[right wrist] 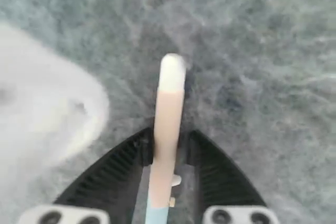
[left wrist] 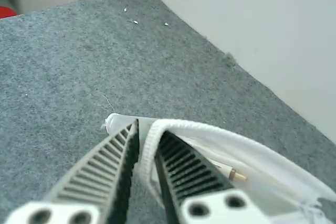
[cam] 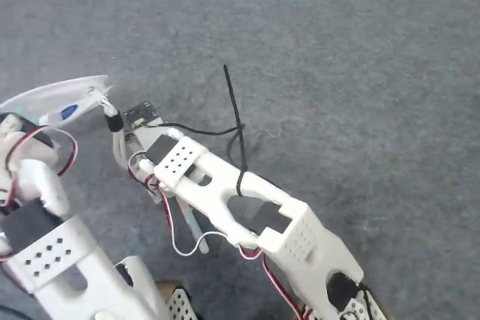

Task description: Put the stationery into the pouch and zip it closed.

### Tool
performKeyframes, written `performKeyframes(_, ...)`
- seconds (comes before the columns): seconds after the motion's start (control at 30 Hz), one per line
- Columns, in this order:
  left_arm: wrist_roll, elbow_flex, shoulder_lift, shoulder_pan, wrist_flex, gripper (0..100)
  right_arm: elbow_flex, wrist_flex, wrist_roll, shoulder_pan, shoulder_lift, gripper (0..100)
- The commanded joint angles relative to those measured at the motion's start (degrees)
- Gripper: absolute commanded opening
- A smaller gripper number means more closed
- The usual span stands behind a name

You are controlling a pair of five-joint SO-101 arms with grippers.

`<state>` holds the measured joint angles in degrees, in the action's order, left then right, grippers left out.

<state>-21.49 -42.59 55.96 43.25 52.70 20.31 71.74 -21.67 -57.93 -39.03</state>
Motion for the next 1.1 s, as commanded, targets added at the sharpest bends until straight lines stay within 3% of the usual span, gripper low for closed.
performKeyframes(0.0, -0.9, 3.7, 0.9, 0.0, -2.3, 1, 1.4, -0.7, 0.8, 0.0, 0.4, 1.0)
performKeyframes(0.47, -0.9, 3.0, 0.9, -3.2, -2.2, 1, 1.7, 8.7, 0.8, 2.4, 8.7, 0.6)
performKeyframes(0.97, 0.9, 3.0, 0.9, -11.0, -1.1, 1, 1.6, 12.4, 0.2, 17.3, 21.3, 0.6)
performKeyframes(1.07, 3.0, 3.1, 0.9, -14.2, -0.2, 1, 1.8, 10.7, -5.1, 22.4, 24.0, 0.6)
